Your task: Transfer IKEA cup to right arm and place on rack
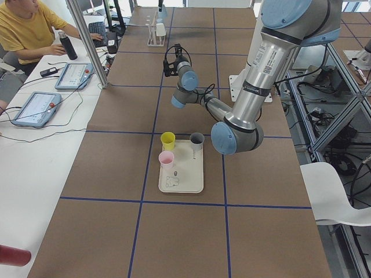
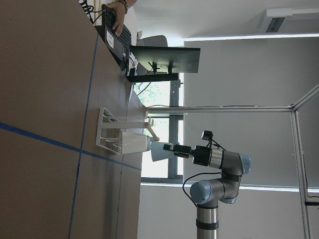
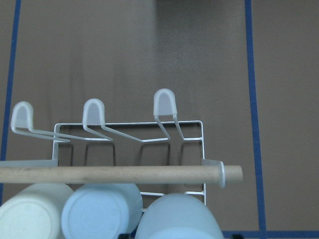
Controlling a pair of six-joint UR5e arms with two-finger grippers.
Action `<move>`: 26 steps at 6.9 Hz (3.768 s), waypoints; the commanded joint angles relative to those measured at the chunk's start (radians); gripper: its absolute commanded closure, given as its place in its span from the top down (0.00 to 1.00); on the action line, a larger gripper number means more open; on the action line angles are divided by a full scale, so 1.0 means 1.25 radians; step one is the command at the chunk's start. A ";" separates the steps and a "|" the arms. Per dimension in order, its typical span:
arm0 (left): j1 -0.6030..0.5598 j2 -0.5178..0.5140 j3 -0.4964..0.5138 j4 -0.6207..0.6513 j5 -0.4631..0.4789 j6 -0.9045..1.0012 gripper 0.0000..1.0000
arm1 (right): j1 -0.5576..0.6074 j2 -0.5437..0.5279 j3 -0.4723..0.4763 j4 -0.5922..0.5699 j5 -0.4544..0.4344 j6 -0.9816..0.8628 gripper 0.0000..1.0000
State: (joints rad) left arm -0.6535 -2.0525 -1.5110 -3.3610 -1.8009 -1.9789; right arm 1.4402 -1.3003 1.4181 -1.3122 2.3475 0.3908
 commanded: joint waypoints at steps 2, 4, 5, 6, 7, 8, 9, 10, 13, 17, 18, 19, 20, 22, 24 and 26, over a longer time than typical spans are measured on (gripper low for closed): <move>0.000 -0.001 -0.002 0.000 0.000 0.000 0.90 | -0.006 0.000 -0.020 0.002 -0.002 -0.002 0.00; -0.001 0.000 -0.006 0.000 0.000 0.000 0.90 | -0.024 0.001 -0.023 0.002 -0.002 -0.001 0.00; -0.001 0.000 -0.006 0.000 0.000 0.000 0.90 | -0.029 0.001 -0.023 0.002 -0.007 -0.001 0.26; -0.001 0.000 -0.007 0.000 0.001 0.000 0.90 | -0.037 0.002 -0.024 0.002 -0.027 -0.001 0.55; -0.001 -0.001 -0.007 0.000 0.001 0.000 0.90 | -0.040 0.002 -0.027 0.002 -0.030 -0.001 0.64; -0.001 -0.001 -0.006 0.000 0.001 0.000 0.90 | -0.042 0.002 -0.030 0.002 -0.031 0.000 0.93; -0.005 -0.002 -0.007 0.001 -0.002 0.002 0.90 | -0.043 0.001 -0.030 0.002 -0.030 0.000 0.99; -0.012 -0.002 -0.007 0.006 -0.004 0.004 0.90 | -0.043 0.001 -0.029 0.003 -0.029 0.000 0.99; -0.099 0.044 -0.001 0.111 -0.078 0.259 0.89 | -0.046 0.001 0.041 0.004 -0.021 0.109 0.99; -0.314 0.135 -0.006 0.355 -0.200 0.626 0.89 | -0.115 -0.052 0.242 0.005 -0.022 0.314 0.99; -0.362 0.173 -0.006 0.400 -0.194 0.777 0.89 | -0.140 -0.054 0.259 0.005 -0.026 0.355 0.99; -0.400 0.184 -0.010 0.488 -0.195 0.917 0.89 | -0.159 -0.054 0.269 0.005 -0.026 0.383 0.99; -0.404 0.197 -0.017 0.593 -0.194 1.026 0.87 | -0.170 -0.054 0.272 0.005 -0.026 0.392 0.99; -0.395 0.201 -0.033 0.843 -0.202 1.140 0.87 | -0.185 -0.054 0.273 0.005 -0.027 0.393 0.99; -0.395 0.189 -0.033 0.985 -0.223 1.266 0.87 | -0.191 -0.054 0.276 0.005 -0.027 0.393 0.99; -0.393 0.250 -0.014 0.994 -0.243 1.329 0.87 | -0.191 -0.061 0.287 0.005 -0.029 0.393 0.99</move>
State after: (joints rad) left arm -1.1452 -1.7692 -1.5453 -2.1401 -2.0851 -0.3573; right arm 1.2018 -1.3704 1.7664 -1.3054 2.3129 0.8820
